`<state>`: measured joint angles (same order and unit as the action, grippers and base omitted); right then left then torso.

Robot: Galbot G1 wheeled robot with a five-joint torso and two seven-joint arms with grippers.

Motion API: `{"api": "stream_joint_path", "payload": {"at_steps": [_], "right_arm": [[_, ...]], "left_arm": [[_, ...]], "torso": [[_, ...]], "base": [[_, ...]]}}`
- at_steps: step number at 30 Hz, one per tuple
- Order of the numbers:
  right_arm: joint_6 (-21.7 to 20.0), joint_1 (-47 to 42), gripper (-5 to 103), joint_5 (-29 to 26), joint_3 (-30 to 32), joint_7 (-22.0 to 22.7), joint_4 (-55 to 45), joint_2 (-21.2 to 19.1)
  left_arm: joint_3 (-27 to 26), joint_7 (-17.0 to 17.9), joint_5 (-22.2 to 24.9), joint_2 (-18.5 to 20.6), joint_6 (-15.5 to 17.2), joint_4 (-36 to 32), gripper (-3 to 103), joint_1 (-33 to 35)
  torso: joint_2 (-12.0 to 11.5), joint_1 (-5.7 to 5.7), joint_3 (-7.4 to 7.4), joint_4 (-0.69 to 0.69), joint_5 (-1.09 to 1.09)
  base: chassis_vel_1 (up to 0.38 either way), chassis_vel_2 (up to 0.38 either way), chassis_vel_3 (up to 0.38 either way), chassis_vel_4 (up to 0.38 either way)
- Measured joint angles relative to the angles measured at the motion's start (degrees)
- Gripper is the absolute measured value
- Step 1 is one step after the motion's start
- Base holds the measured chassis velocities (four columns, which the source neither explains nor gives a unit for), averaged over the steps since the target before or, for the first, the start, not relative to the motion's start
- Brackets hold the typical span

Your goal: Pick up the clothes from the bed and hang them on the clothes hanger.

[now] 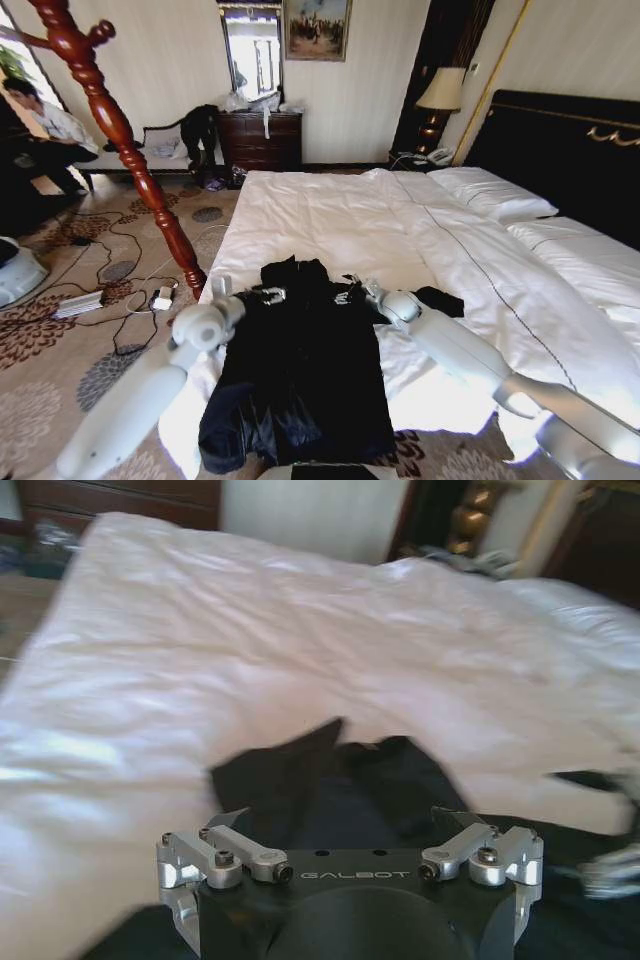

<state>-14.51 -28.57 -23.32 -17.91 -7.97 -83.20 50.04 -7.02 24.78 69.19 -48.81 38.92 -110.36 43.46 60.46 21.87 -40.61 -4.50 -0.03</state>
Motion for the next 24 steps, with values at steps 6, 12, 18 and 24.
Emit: {"api": "stream_joint_path", "payload": {"at_steps": [6, 12, 18, 24], "right_arm": [[-4.1, 1.9, 100, -8.0, -0.3, 8.3, -3.7, 2.8], [-9.3, 0.4, 100, -19.6, 1.1, 24.2, -9.0, 3.8], [-9.5, 0.4, 100, -21.8, 2.3, 30.1, -8.1, 5.1], [-9.4, -0.1, 100, -21.7, 4.2, 30.6, -7.2, 5.8]], "left_arm": [[5.0, -4.0, -2.9, 2.6, 3.2, 13.5, 100, -9.6], [13.7, -17.9, -12.1, 2.4, 3.3, 23.8, 100, -17.6], [20.4, -28.0, -16.8, 1.3, 3.3, 27.5, 100, -21.9], [30.0, -33.6, -20.2, -0.7, 3.3, 32.8, 100, -28.1]], "torso": [[0.0, 0.01, -0.01, 0.11, 0.00], [0.0, 0.01, -0.01, 0.01, 0.02], [0.0, 0.01, -0.01, 0.05, 0.02], [0.0, 0.02, -0.01, 0.02, 0.04]], "base": [[0.000, 0.000, 0.000, 0.000], [0.000, 0.000, 0.000, 0.000], [0.000, 0.000, 0.000, 0.000], [0.000, 0.000, 0.000, 0.000]]}}
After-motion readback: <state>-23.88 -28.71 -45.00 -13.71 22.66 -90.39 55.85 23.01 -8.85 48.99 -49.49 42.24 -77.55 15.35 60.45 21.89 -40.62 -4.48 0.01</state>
